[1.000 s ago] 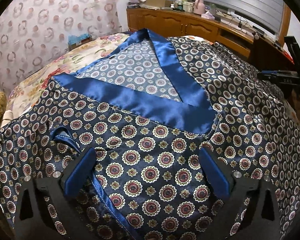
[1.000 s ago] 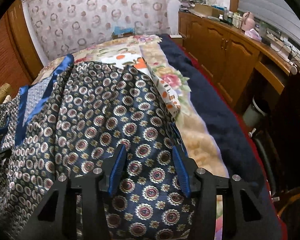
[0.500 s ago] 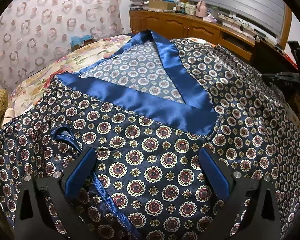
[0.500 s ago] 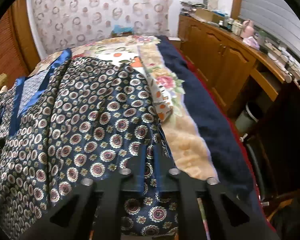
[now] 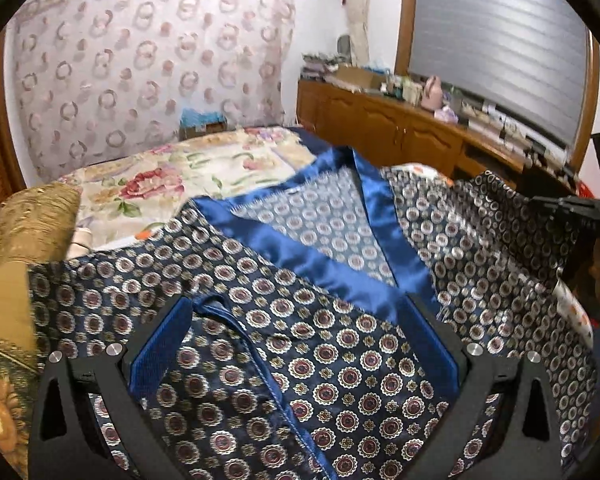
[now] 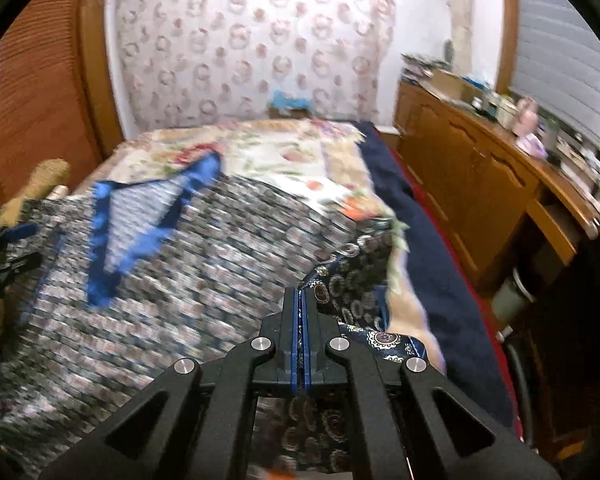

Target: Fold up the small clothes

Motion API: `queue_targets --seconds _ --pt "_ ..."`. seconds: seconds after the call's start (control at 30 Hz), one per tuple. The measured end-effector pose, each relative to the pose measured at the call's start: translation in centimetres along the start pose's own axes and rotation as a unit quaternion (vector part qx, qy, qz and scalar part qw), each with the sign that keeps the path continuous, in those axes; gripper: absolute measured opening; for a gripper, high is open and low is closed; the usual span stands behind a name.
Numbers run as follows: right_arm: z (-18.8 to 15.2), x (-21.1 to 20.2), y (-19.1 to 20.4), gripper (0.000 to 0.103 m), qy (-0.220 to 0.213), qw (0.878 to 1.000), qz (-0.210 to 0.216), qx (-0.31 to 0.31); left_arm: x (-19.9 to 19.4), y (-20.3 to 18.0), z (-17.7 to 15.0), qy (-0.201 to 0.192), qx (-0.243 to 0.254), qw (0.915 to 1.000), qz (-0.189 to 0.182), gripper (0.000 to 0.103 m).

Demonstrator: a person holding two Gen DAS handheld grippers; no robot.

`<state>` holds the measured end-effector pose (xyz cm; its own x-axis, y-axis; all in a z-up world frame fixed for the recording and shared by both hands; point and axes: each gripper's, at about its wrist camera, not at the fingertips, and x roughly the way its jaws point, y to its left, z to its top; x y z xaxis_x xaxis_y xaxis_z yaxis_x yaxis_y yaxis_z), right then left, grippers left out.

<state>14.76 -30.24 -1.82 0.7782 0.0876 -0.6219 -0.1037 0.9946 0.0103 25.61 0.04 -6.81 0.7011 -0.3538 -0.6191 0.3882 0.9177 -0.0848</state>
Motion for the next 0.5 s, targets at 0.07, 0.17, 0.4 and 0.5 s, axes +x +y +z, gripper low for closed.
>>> queue_targets --seconds 0.07,0.17,0.4,0.5 --pt "0.3 -0.1 2.1 0.001 -0.004 1.000 0.022 -0.017 -0.5 0.4 0.0 -0.007 -0.004 1.0000 -0.001 0.103" --pt "0.3 0.7 4.8 0.001 0.001 0.998 0.051 -0.037 -0.8 0.3 0.0 -0.008 -0.001 1.0000 0.003 0.103" --pt "-0.1 2.7 8.2 0.037 0.026 0.995 0.062 -0.077 -1.3 0.0 -0.3 -0.015 0.005 0.9999 0.003 0.103" --pt "0.4 2.4 7.4 0.045 0.019 0.996 0.060 -0.071 -1.4 0.0 -0.5 -0.015 0.005 0.9999 0.001 0.103"
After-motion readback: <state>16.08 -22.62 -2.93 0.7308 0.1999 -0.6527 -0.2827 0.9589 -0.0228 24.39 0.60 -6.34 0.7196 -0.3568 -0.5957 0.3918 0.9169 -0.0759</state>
